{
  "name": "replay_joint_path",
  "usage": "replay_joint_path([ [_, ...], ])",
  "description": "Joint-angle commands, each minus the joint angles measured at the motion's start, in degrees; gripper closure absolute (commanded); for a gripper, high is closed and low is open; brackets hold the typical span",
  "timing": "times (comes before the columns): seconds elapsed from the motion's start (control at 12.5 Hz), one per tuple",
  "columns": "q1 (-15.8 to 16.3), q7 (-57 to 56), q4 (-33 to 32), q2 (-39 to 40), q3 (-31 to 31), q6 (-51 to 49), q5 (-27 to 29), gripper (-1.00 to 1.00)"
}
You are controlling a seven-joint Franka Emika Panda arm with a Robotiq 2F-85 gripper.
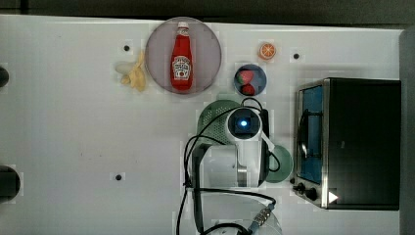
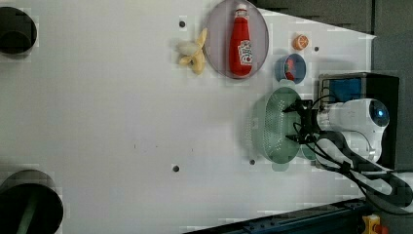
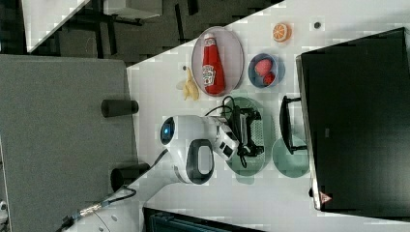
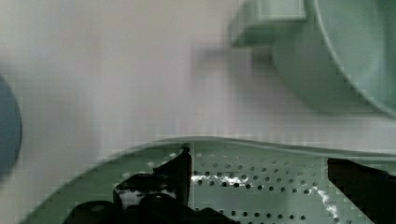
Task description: Drag strainer left to right.
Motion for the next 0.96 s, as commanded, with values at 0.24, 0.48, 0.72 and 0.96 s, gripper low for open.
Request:
replay_joint_path([
  [0.24,-0.04,-8.89,-0.09,-3.93,0.91,-0.48,0.63,-1.00],
  [0.48,-0.03,-29.11,-0.95,-11.30,3.52,-2.40,0.67,-1.00],
  [0.72,0.04,-36.00,0.38,-20.53,4.35,-9.68,1.57,-1.00],
  [0.96,0.23,-36.00,3.14,-30.37,6.59,-22.97,3.59,-1.00],
])
